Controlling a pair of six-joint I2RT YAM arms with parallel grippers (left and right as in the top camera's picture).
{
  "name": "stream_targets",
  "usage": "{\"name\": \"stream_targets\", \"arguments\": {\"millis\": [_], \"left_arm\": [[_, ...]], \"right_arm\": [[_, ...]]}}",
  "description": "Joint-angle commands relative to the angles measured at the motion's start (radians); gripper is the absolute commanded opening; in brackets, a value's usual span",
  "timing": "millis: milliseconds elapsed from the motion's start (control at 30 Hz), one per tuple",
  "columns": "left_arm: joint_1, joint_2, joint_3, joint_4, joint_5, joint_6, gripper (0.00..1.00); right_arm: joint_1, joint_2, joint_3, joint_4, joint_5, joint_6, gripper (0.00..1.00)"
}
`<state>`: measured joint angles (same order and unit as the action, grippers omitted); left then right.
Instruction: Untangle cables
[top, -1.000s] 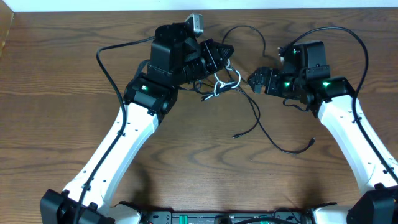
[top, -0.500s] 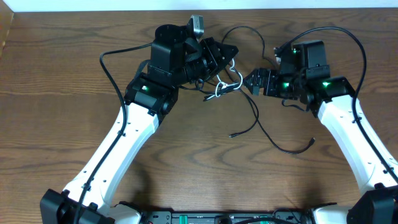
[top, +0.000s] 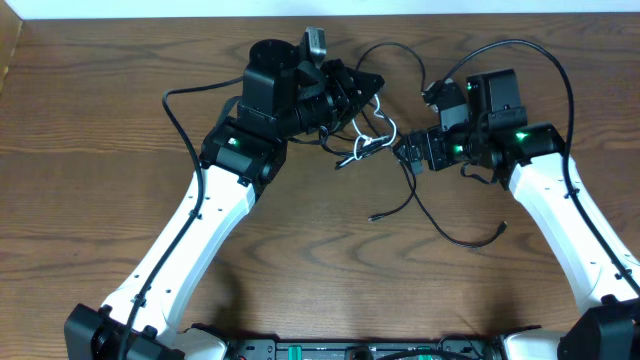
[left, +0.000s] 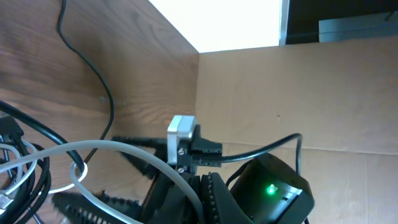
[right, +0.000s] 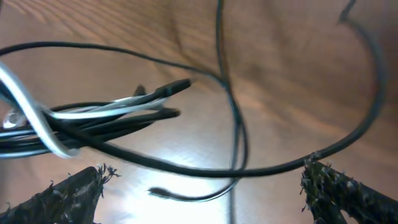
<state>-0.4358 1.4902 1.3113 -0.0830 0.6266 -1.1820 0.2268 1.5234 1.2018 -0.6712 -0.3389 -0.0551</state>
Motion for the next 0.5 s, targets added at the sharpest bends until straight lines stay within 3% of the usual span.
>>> {"name": "stream_targets", "arguments": {"millis": [0, 333, 467], "left_arm": [[-0.001, -0.008, 0.021, -0.006, 0.018, -0.021, 0.07], [-0.001, -0.008, 0.021, -0.021, 0.028, -0.084, 0.07], [-0.001, -0.008, 0.021, -0.021, 0.045, -0.087, 0.07]], "right_arm": [[0.005, 0.001, 0.000, 0.031, 0.112, -0.087, 0.99], [0.018, 0.053, -0.021, 0.054, 0.120, -0.420, 0.99], [0.018, 0.117, -0.021, 0.080, 0.124, -0.455, 0.93]]}}
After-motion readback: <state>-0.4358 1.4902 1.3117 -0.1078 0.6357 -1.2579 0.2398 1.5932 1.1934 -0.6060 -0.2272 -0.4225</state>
